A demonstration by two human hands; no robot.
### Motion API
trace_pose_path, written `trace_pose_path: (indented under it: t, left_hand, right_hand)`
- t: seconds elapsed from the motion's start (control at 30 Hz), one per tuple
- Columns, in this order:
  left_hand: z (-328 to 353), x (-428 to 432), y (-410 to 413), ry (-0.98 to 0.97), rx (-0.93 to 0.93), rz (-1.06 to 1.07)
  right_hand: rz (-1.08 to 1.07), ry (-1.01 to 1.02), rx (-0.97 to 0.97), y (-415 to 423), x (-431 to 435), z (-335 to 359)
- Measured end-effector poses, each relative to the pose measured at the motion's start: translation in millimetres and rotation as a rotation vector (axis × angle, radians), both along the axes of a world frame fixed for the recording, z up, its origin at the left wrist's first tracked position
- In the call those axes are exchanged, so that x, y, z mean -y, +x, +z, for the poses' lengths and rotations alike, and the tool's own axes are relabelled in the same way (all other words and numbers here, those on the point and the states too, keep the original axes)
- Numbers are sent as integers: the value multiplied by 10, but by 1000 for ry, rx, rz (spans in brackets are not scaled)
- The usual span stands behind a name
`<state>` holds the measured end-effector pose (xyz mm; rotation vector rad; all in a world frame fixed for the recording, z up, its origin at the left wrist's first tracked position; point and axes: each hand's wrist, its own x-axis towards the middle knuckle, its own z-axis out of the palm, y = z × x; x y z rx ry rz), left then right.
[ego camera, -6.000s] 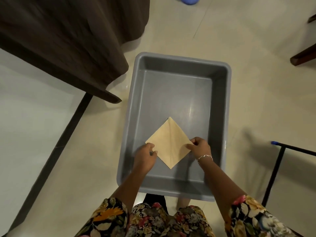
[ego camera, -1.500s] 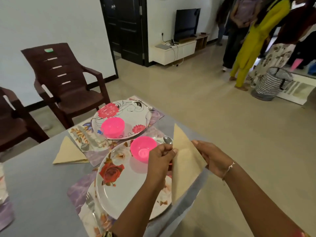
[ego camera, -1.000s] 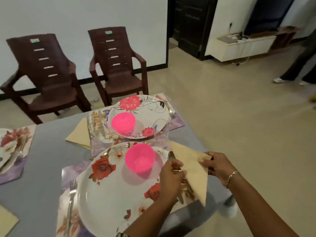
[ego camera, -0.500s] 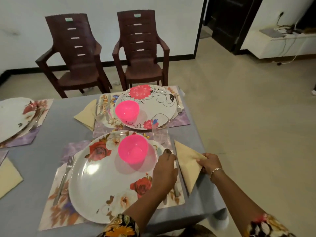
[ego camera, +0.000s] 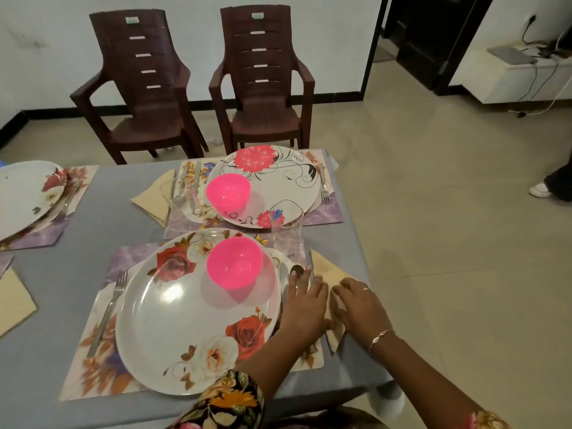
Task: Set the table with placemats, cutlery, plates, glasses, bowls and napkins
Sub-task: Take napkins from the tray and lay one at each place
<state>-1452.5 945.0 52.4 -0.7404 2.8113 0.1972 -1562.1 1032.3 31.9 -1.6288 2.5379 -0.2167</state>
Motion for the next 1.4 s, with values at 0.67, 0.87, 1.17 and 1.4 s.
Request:
trace_pose_path:
  t: [0.67, 0.87, 1.17, 1.4]
  left_hand:
    - [163, 281, 1198, -244, -843, 459]
    - [106, 836, 2210, -198, -835, 1268]
    - [-26, 1200, 2964, 202, -418, 1611]
    - [-38, 1266, 3071, 137, -336, 1618]
  right_hand:
    - [-54, -342, 327, 354, 9, 89]
    - [-158, -252, 317, 674, 43, 18]
    - [-469, 29, 336, 933, 136, 132]
    - [-615, 172, 332, 1052, 211, 232]
